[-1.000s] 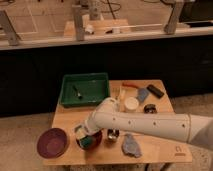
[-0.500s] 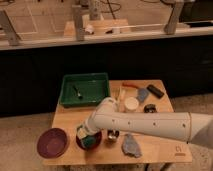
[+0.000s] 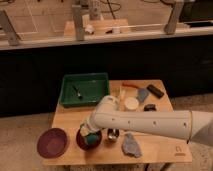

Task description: Wipe red bowl with sponge

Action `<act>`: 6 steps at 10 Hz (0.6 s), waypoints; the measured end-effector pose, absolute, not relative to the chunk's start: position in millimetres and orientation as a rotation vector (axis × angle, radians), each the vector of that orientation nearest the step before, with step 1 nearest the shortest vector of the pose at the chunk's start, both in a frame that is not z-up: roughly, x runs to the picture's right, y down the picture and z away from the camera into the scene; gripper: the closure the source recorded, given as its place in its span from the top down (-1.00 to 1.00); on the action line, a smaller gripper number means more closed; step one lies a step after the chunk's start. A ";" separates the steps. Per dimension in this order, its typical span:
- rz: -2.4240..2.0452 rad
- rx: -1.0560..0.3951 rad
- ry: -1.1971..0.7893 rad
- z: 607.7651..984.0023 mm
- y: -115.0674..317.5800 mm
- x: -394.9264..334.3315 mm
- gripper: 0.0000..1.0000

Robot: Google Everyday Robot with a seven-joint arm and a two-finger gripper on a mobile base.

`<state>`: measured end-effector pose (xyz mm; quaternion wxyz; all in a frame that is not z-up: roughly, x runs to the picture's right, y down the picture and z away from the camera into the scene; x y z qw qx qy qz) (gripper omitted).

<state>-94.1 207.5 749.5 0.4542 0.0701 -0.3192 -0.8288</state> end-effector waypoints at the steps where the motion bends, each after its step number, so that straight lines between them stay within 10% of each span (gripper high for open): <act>1: -2.050 0.173 -0.785 750.9 206.9 -94.6 -1.00; 6: -2.094 0.244 -0.805 757.5 204.7 -112.0 -1.00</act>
